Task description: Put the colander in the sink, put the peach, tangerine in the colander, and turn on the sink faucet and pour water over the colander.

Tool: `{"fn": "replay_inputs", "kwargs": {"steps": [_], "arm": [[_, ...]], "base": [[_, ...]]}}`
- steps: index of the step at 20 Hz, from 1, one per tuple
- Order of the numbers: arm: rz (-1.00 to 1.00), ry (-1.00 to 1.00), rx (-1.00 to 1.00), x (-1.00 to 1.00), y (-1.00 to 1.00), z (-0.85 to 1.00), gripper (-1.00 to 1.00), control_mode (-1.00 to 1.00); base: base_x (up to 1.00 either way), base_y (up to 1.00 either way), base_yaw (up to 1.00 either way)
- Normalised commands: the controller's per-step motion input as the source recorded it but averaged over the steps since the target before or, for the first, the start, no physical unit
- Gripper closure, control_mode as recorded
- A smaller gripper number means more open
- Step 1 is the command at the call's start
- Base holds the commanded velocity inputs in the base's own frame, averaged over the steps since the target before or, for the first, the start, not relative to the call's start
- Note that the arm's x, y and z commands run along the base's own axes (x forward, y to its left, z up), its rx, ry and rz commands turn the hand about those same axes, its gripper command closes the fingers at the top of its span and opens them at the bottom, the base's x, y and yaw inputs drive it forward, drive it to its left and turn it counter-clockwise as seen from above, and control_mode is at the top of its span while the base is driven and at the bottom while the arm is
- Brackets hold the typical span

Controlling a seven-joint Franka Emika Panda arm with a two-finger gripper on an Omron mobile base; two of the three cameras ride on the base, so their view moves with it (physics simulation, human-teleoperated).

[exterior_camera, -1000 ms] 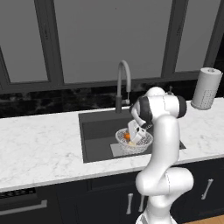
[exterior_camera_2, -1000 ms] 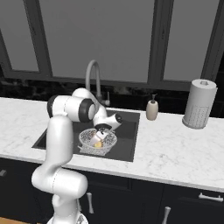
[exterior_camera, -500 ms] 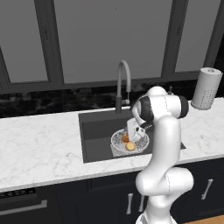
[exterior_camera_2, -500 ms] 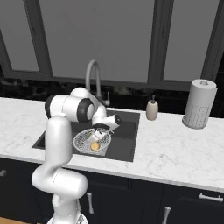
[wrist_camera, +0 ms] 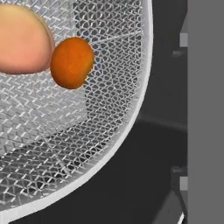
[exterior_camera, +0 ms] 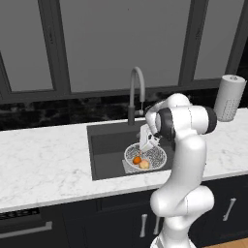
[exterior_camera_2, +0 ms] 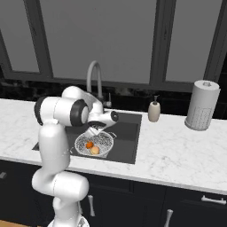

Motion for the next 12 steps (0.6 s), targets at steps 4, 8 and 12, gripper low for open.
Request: {"fn": "replay_inputs", "kwargs": {"steps": [4, 8, 12], "arm": [[-0.04, 0.06, 0.00, 0.00, -0.45, 0.55, -1.00, -1.00], [-0.08, 0.00, 0.01, 0.00, -0.54, 0.54, -1.00, -1.00], [-0.17, -0.08, 0.13, -0.23, -0.63, 0.39, -1.00, -1.00]], "base": [[0.00, 0.00, 0.00], [0.00, 0.00, 0.00], [0.00, 0.00, 0.00]]}}
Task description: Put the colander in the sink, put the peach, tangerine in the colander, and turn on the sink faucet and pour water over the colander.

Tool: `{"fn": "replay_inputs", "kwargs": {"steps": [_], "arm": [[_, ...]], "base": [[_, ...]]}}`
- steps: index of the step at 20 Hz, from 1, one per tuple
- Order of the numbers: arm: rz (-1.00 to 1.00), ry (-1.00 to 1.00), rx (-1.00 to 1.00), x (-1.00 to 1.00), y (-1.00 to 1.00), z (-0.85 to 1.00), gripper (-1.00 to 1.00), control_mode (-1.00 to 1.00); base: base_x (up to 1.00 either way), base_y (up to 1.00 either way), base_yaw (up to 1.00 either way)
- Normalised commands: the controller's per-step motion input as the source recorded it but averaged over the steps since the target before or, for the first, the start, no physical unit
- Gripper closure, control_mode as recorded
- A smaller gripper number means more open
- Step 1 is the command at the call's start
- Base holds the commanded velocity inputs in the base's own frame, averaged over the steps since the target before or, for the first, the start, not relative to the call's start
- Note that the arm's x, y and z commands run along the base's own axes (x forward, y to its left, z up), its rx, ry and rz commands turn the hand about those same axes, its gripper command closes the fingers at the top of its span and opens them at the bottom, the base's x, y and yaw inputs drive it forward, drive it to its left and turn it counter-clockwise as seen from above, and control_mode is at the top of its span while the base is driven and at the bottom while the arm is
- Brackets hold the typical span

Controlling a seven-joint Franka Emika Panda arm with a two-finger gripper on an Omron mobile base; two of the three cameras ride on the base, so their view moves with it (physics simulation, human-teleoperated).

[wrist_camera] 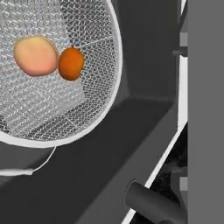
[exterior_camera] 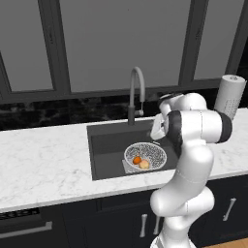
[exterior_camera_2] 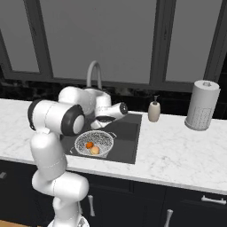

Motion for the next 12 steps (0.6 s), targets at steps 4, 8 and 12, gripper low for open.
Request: {"fn": "replay_inputs", "kwargs": {"steps": [4, 8, 12], "arm": [[-0.24, -0.25, 0.29, -0.46, -0.64, 0.17, -1.00, -1.00], [-0.13, -0.25, 0.27, -0.47, -0.33, 0.36, -1.00, -1.00], [-0.02, -0.28, 0.20, -0.31, -0.03, 0.68, -1.00, -1.00]], "base": [[0.00, 0.00, 0.00], [0.00, 0.00, 0.00], [0.00, 0.00, 0.00]]}}
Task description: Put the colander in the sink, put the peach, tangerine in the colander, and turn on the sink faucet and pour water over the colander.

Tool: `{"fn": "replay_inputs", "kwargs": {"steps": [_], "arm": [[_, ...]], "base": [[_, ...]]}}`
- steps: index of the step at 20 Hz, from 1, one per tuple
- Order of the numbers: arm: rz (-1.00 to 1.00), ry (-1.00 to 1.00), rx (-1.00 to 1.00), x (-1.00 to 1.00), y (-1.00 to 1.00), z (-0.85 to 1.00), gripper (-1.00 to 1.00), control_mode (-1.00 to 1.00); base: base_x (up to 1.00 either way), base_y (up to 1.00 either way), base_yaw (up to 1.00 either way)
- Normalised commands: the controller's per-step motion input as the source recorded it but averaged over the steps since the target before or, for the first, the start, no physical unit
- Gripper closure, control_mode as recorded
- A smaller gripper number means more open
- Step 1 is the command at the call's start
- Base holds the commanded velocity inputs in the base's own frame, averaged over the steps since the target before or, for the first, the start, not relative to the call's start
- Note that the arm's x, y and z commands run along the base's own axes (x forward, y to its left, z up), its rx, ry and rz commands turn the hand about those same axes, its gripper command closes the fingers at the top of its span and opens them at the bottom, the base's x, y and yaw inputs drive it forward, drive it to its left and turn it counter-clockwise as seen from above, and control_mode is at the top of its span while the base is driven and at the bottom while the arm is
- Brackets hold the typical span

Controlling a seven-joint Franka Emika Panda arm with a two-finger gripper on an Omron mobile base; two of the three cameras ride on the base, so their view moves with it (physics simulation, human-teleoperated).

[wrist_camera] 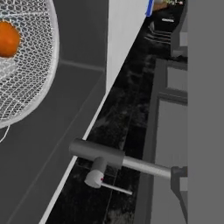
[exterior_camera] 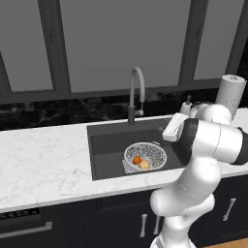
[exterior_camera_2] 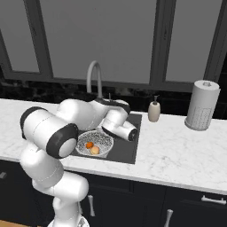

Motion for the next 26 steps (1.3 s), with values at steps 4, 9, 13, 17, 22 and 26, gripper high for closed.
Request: {"fn": "replay_inputs", "kwargs": {"steps": [4, 9, 13, 17, 22, 26], "arm": [[0.00, -0.21, 0.08, -0.13, 0.00, 0.78, -1.00, -1.00], [0.00, -0.05, 0.03, -0.01, 0.00, 0.67, -1.00, -1.00], [-0.07, 0.14, 0.00, 0.05, 0.00, 0.21, -1.00, -1.00], [-0.10, 0.21, 0.00, 0.10, 0.00, 0.03, -1.00, -1.00], [-0.11, 0.05, 0.05, 0.15, 0.00, 0.00, -1.00, -1.00], [-0.09, 0.00, 0.05, 0.24, 0.00, -0.01, -1.00, -1.00]], "base": [[0.00, 0.00, 0.00], [0.00, 0.00, 0.00], [0.00, 0.00, 0.00], [0.00, 0.00, 0.00], [0.00, 0.00, 0.00], [0.00, 0.00, 0.00]]}}
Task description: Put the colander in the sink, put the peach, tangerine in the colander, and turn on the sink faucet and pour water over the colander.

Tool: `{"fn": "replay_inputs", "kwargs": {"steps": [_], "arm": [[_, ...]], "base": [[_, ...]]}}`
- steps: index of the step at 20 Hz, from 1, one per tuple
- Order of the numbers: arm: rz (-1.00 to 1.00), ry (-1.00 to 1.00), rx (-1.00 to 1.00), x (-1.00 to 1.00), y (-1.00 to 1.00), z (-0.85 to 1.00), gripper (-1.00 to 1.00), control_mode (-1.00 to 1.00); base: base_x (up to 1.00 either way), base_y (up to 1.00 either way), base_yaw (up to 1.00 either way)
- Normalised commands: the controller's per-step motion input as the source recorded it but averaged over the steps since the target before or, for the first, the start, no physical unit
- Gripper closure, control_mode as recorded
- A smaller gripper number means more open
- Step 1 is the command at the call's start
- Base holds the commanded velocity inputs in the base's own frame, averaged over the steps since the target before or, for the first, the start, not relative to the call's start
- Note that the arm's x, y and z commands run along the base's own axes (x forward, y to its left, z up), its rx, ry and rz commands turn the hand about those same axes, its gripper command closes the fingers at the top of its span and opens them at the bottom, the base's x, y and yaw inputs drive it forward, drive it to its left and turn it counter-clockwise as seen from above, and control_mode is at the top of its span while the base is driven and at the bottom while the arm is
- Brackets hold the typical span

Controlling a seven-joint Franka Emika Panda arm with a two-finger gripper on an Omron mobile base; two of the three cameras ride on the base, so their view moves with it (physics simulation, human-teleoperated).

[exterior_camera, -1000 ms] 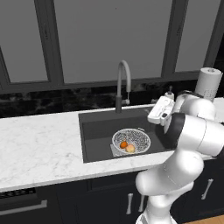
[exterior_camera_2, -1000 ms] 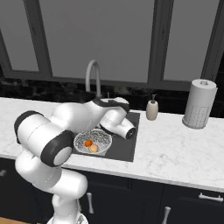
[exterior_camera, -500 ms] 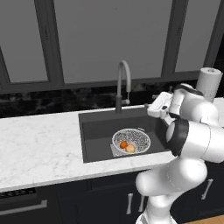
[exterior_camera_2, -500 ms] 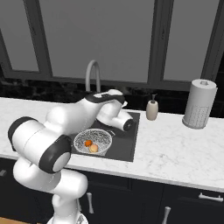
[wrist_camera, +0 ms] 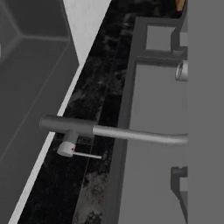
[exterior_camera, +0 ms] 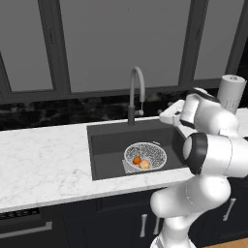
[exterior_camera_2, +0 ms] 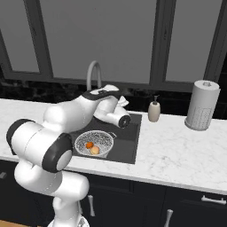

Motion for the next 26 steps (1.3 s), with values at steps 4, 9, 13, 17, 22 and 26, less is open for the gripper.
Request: {"fn": "replay_inputs", "kwargs": {"steps": [4, 9, 13, 17, 22, 26], "arm": [[-0.03, 0.02, 0.04, 0.32, 0.00, -0.07, -1.00, -1.00], [0.00, 0.05, 0.01, 0.29, 0.00, -0.21, -1.00, -1.00], [0.00, 0.06, 0.00, 0.31, 0.00, -0.22, -1.00, -1.00], [0.00, 0.01, 0.01, 0.37, 0.00, -0.14, -1.00, -1.00], [0.00, 0.00, 0.03, 0.38, 0.05, -0.15, -1.00, -1.00], [0.00, 0.00, 0.04, 0.35, 0.07, -0.16, -1.00, -1.00]], "base": [[0.00, 0.00, 0.00], [0.00, 0.00, 0.00], [0.00, 0.00, 0.00], [0.00, 0.00, 0.00], [0.00, 0.00, 0.00], [0.00, 0.00, 0.00]]}}
